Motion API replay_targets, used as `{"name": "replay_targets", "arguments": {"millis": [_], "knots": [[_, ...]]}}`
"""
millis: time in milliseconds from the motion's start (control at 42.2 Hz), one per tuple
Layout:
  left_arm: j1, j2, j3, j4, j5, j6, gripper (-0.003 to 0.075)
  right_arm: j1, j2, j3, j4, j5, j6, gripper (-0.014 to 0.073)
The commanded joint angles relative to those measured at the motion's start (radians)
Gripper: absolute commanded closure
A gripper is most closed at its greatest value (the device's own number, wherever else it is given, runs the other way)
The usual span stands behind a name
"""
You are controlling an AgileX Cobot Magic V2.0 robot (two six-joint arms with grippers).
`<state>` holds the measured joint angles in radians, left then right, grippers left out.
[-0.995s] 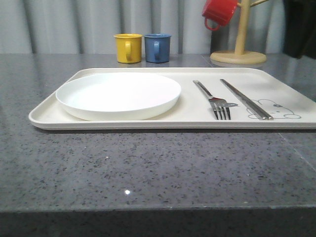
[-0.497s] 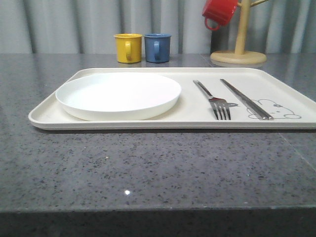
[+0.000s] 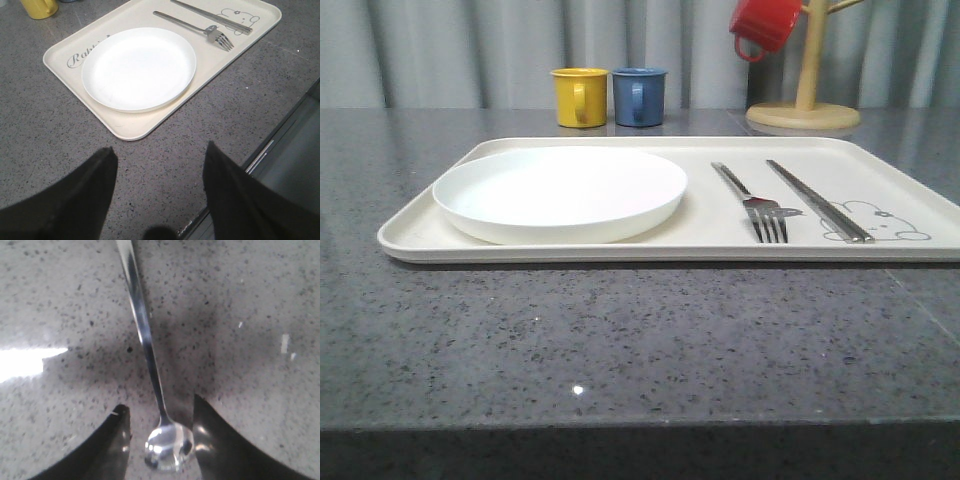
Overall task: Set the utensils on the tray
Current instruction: 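Grasp the steel spoon with the right gripper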
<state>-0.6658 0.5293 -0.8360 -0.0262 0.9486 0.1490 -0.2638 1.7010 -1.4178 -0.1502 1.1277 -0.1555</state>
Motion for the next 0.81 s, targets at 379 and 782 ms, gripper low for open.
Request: {"name": "replay_targets", "arguments": {"millis": [379, 782], "knots": [[-0.008, 0.005, -0.027, -0.008, -0.072, -0.007, 0.0332, -0.006, 0.041, -0.031, -0.023, -0.076, -0.008, 0.0258], [-0.008, 0.005, -0.027, -0.008, -0.072, -0.007, 0.0332, -0.006, 0.041, -0.031, -0.023, -0.063, -0.008, 0.0650]]}}
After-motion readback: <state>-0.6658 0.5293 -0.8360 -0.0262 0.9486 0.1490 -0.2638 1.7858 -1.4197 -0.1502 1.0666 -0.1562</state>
